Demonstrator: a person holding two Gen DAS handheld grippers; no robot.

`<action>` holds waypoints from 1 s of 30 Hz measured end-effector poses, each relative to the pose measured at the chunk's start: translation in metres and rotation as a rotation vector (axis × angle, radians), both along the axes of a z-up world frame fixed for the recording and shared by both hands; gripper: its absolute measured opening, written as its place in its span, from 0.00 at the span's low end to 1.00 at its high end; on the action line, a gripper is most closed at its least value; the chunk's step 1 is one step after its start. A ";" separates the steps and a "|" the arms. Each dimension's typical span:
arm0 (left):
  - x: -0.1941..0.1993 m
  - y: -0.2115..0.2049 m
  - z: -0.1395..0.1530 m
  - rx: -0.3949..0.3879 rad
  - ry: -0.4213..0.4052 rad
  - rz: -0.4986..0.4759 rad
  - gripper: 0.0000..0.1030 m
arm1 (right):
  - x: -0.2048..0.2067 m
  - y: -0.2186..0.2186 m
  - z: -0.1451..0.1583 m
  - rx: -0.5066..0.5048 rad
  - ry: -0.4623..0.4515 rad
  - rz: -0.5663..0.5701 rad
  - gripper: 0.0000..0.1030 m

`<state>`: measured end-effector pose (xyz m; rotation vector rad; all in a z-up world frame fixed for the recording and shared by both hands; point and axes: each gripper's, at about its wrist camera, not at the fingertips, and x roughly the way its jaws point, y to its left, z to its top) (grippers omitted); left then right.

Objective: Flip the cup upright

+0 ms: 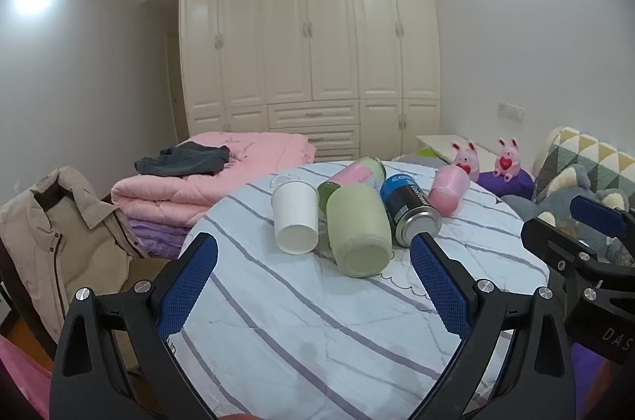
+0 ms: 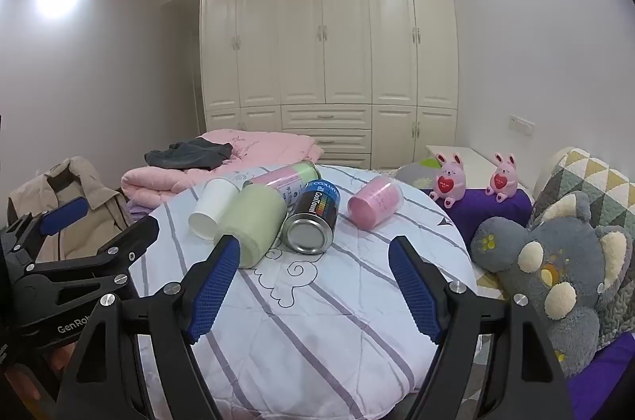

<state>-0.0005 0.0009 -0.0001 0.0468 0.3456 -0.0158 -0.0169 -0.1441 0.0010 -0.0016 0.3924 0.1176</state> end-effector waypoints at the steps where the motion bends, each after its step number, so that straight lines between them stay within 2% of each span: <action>1: 0.000 0.000 0.000 -0.001 0.000 -0.001 0.96 | 0.000 0.000 0.000 0.001 0.001 0.000 0.76; 7: 0.000 0.006 0.000 -0.010 -0.002 -0.001 0.96 | 0.000 0.000 0.000 0.006 -0.003 -0.002 0.76; 8: -0.001 -0.002 -0.002 0.018 -0.004 0.001 0.96 | 0.000 -0.002 0.001 0.008 -0.003 -0.001 0.76; 30: -0.001 -0.003 0.002 0.006 0.017 -0.003 0.96 | 0.003 0.002 -0.005 -0.003 0.028 -0.003 0.76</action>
